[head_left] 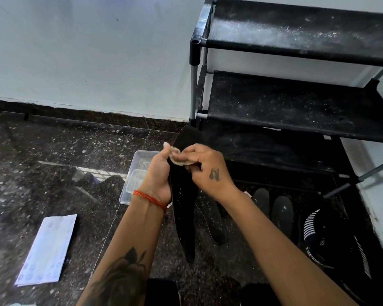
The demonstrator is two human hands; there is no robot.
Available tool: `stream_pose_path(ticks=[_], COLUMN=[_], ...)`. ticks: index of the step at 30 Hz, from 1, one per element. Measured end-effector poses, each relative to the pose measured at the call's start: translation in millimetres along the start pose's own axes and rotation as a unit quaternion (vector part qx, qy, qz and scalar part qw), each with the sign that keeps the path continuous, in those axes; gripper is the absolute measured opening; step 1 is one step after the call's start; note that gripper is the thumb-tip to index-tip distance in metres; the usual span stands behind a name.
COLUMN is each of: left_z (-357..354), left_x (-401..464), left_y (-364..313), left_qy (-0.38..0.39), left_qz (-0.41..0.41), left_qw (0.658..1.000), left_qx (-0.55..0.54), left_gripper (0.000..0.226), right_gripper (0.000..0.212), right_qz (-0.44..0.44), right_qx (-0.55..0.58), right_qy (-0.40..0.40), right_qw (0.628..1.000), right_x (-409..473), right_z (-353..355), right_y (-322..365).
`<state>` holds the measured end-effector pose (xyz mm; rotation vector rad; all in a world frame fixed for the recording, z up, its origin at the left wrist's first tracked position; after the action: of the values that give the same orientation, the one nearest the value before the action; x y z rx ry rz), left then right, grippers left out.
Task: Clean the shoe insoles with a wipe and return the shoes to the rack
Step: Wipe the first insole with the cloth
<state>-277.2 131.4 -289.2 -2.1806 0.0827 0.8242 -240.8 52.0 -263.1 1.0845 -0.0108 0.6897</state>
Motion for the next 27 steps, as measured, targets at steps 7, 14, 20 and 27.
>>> stream_pose_path(ticks=[7,14,20,27], left_z=[12,7,8,11], left_x=[6,4,4,8], left_y=[0,3,4,2], left_qy=[-0.005,-0.007,0.001,-0.002], left_qz=[0.039,0.042,0.048,0.047], left_qw=[0.999,0.999,0.999,0.999], left_qx=[0.003,0.027,0.022,0.024], left_gripper=[0.069,0.065,0.068,0.072], right_gripper=[0.027,0.034,0.036,0.034], right_qz=[-0.018,-0.124,-0.068,-0.14], right_qx=[-0.013,-0.052,-0.002,0.01], right_qy=[-0.113,-0.107,-0.015,-0.1], right_qw=[0.993,0.985,0.998,0.985], right_x=[4,5,6,8], right_z=[38,21,15,44], right_y=[-12,-30,-13,-29])
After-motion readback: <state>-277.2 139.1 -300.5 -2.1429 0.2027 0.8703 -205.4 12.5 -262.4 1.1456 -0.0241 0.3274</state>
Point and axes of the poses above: each hand's wrist, its own x-axis towards the middle knuckle, its own z-axis out of the back of the hand, y = z × x, the point moved 5 cm from there along x, towards the middle knuckle, and after that the axes turned 4 degrees about -y, right-handed, at the moved point
